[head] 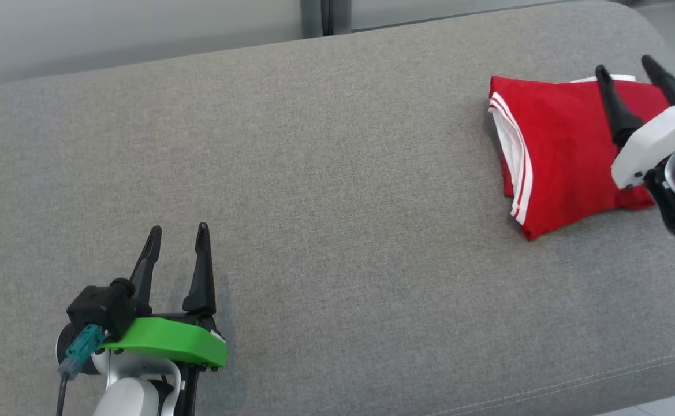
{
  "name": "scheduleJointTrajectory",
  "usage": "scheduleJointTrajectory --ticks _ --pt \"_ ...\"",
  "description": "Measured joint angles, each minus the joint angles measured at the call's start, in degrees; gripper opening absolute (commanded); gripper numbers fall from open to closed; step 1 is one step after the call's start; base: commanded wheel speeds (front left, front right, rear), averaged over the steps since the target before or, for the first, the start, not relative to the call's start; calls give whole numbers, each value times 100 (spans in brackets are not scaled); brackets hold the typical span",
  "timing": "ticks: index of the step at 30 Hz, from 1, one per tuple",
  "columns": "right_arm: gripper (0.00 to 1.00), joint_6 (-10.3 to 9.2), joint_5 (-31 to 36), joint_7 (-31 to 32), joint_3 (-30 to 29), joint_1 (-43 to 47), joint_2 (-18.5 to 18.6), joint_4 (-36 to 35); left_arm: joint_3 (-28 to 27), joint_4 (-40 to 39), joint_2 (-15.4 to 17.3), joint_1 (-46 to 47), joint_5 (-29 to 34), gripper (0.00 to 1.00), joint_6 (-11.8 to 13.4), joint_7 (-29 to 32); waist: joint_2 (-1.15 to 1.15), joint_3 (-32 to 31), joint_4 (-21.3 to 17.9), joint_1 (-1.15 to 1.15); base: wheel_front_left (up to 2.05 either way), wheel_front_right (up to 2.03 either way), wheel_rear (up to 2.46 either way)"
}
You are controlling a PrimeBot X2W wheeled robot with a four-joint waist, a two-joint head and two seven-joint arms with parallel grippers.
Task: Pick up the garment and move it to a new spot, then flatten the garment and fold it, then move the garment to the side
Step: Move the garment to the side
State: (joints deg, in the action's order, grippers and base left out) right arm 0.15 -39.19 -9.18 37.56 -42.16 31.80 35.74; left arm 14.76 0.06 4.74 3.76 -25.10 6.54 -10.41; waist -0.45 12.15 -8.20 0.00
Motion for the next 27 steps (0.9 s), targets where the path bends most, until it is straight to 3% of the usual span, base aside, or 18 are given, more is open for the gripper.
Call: scheduleJointTrajectory --ticks 8,15,20,27 --pt "100 -31 -80 -302 19 550 -503 -3 -79 212 -55 -31 -188 100 1 -108 0 -498 -117 0 0 0 0" --pt "100 -330 -135 -450 -3 1050 -873 -179 -175 378 -71 -157 -180 100 3 -186 0 -848 -122 0 0 0 0" --pt "100 -389 -92 -493 53 1340 -1094 -461 -231 474 -79 -250 -177 100 4 -224 0 -1010 -76 0 0 0 0" --pt "100 -620 166 -516 54 1644 -1305 -845 -333 513 -85 -353 -85 100 11 -233 0 -1094 -20 0 0 0 0"
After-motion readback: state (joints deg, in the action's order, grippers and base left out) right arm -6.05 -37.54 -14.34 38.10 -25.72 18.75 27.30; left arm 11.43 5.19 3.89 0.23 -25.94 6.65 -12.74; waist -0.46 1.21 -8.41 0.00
